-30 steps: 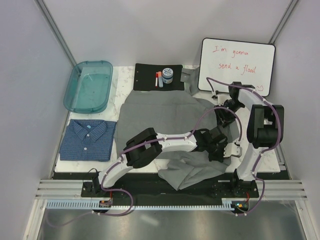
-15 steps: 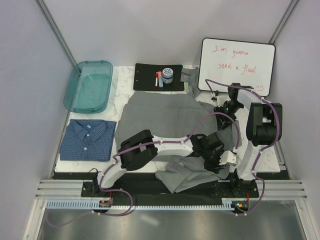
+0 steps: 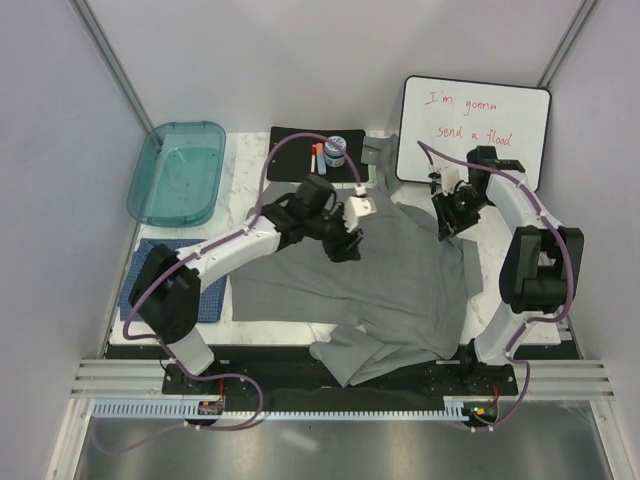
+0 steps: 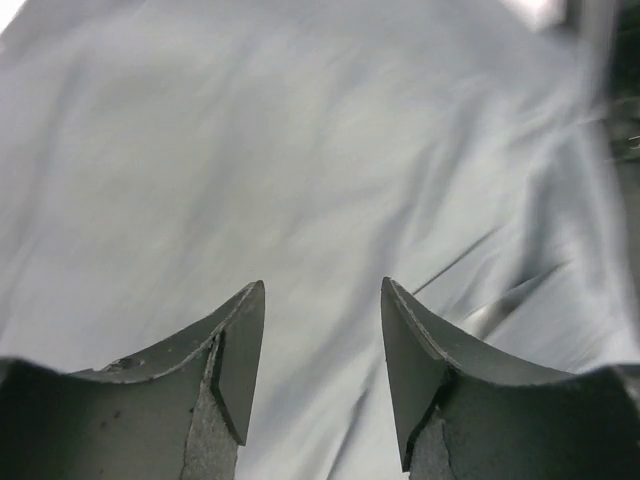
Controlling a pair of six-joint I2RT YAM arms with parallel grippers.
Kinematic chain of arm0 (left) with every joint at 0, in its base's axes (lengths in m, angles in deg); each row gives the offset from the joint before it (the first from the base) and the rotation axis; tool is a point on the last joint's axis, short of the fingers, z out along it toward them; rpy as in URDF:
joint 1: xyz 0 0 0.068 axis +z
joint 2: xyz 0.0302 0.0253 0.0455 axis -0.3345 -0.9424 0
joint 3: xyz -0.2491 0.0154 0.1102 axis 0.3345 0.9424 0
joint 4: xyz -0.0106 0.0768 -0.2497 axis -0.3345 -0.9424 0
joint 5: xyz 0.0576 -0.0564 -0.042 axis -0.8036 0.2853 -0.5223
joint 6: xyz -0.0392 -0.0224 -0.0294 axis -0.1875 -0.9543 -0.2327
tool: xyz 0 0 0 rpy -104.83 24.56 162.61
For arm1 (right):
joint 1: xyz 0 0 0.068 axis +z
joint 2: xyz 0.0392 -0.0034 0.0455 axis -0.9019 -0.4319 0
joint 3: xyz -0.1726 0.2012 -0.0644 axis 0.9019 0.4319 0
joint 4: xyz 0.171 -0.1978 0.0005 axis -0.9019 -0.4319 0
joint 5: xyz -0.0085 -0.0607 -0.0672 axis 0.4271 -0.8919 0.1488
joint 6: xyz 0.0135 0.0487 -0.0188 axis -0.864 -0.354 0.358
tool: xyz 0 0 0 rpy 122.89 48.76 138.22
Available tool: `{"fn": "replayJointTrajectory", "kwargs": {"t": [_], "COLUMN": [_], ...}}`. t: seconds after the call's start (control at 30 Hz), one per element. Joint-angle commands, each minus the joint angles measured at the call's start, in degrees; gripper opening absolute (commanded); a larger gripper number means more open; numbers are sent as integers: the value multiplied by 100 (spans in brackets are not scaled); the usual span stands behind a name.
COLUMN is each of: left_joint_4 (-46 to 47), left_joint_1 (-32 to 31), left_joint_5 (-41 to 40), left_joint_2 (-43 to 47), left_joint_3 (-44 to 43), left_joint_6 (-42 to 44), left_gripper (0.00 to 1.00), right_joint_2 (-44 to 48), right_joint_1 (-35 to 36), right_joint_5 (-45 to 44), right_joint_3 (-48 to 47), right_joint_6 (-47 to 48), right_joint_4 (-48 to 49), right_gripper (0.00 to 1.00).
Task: Fold and stack the long sleeve shirts
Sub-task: Flatten the shirt out
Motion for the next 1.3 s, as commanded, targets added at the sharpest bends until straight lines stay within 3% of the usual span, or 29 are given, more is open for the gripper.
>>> {"fn": "replayJointTrajectory", "kwargs": {"t": [0.0, 0.1, 0.27, 0.57, 0.73, 0.8, 0.93, 1.07, 1.27], "left_joint_4": [-1123, -1195, -1116, -1914, -2442, -2548, -2793, -2812, -2250], "left_joint_1": [1057, 1629, 1895, 1597, 1210, 1236, 1595, 1990, 2807], "left_joint_5": [-893, -1193, -1660, -1599, -1599, -1625, -1082, -519, -824], "left_joint_2": [158, 246, 422, 870, 1353, 1398, 1564, 1600, 1013], "left_joint_3": [708, 1200, 2113, 3081, 3372, 3267, 2575, 1941, 1194], "left_joint_6": [667, 896, 1125, 1345, 1389, 1406, 1669, 1644, 1284], "left_gripper": [56, 55, 49, 33, 29, 31, 46, 53, 58], "right_joint_2": [379, 318, 177, 98, 396, 502, 661, 345, -550], "right_joint_1": [-16, 2, 28, 415, 406, 397, 371, 415, 1090], "right_joint_5": [-589, -766, -967, -1618, -1856, -1637, -278, 542, 281], "right_joint_3": [415, 820, 1312, 1787, 2077, 2034, 879, -355, -1568], "right_joint_6": [141, 202, 334, 808, 1579, 1801, 1767, 436, -956], "right_joint_4": [123, 334, 659, 1012, 547, -135, -799, -144, 1159], "right_gripper": [43, 40, 37, 38, 38, 38, 43, 44, 43]}}
